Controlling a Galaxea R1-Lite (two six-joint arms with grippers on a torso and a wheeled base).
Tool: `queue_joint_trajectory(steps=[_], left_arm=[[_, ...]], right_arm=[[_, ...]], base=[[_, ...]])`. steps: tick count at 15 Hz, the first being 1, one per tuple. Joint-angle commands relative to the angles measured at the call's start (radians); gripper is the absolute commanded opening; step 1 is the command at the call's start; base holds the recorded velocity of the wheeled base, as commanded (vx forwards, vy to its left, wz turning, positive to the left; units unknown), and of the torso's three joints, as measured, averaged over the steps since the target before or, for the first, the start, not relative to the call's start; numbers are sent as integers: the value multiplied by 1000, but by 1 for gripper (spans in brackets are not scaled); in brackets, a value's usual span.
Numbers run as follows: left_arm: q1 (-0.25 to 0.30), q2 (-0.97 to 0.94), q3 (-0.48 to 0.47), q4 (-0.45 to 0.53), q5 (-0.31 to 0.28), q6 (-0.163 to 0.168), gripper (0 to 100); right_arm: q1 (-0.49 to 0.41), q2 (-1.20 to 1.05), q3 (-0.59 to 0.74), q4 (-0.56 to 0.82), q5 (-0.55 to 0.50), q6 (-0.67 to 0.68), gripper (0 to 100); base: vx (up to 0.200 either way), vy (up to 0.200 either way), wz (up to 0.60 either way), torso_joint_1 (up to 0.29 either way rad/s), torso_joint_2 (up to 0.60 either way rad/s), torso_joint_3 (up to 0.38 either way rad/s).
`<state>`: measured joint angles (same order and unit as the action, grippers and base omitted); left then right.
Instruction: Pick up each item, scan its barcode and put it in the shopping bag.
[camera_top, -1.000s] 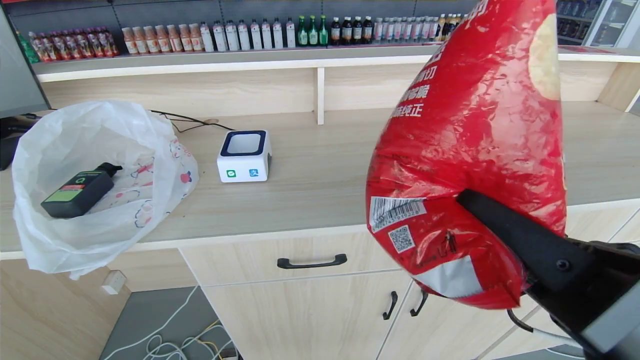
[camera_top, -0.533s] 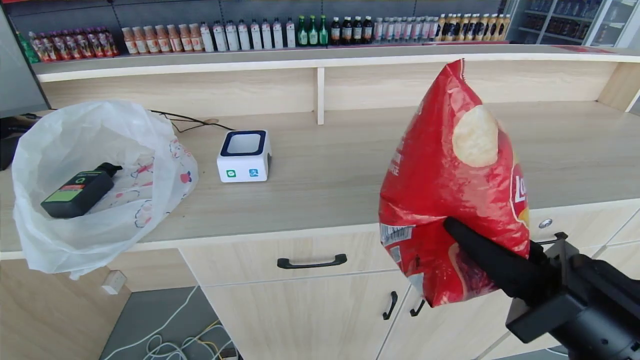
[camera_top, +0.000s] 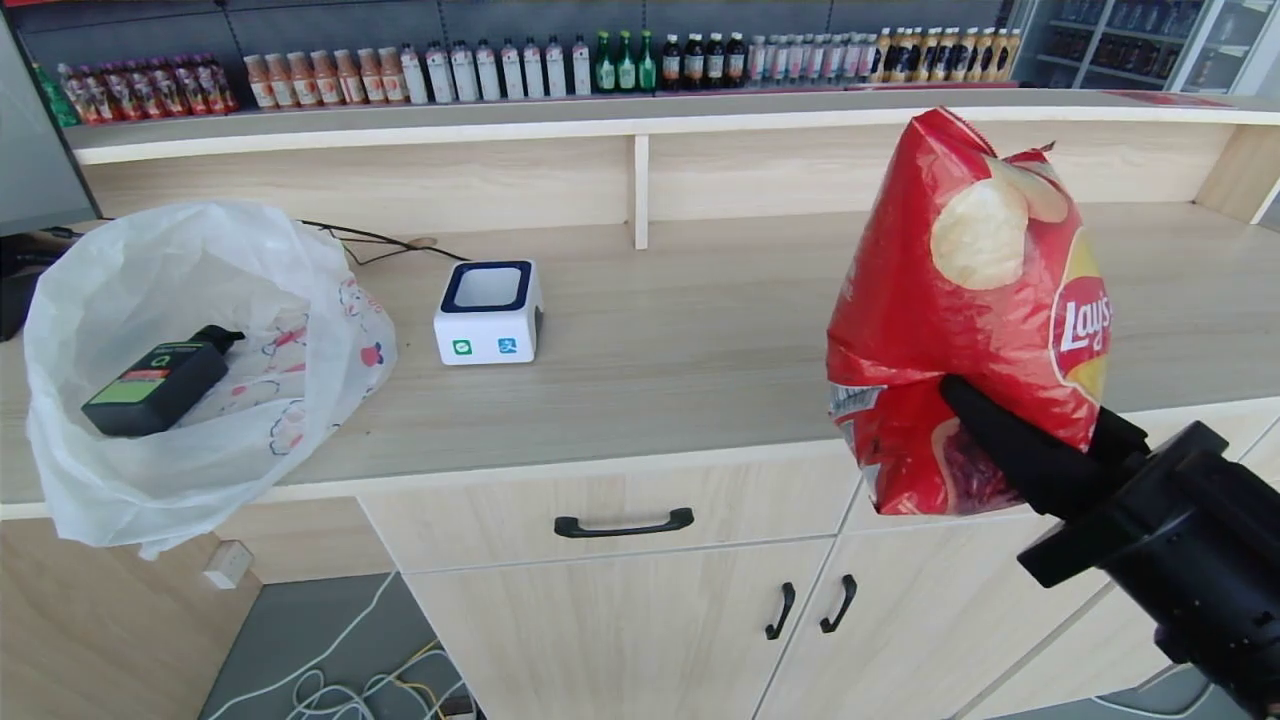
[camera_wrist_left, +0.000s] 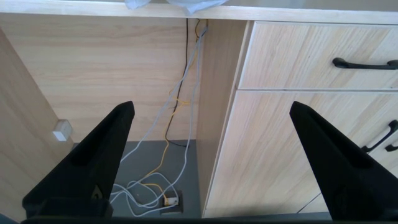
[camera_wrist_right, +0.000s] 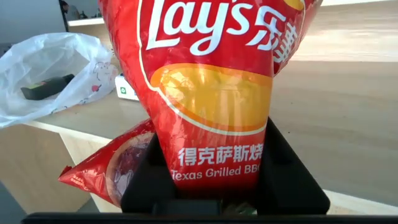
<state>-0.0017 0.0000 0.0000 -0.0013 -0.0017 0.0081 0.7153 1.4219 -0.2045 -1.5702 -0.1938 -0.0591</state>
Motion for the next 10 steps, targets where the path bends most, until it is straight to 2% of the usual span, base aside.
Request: queue_joint_trajectory(steps=[1, 3, 9, 10], left_arm=[[0, 0, 0, 0, 0, 0, 100], [0, 0, 0, 0, 0, 0, 100], [0, 0, 0, 0, 0, 0, 100], [0, 0, 0, 0, 0, -2, 100]], right_arm=[[-2, -8, -1, -1, -1, -4, 0], [-2, -40, 11, -1, -1, -1, 0], [-31, -61, 16, -1, -1, -4, 0], [-31, -57, 13, -1, -1, -4, 0]], base=[[-200, 0, 0, 7, 2, 7], [-200, 0, 0, 5, 2, 0], [0, 0, 0, 0, 0, 0], [0, 200, 0, 2, 7, 2]])
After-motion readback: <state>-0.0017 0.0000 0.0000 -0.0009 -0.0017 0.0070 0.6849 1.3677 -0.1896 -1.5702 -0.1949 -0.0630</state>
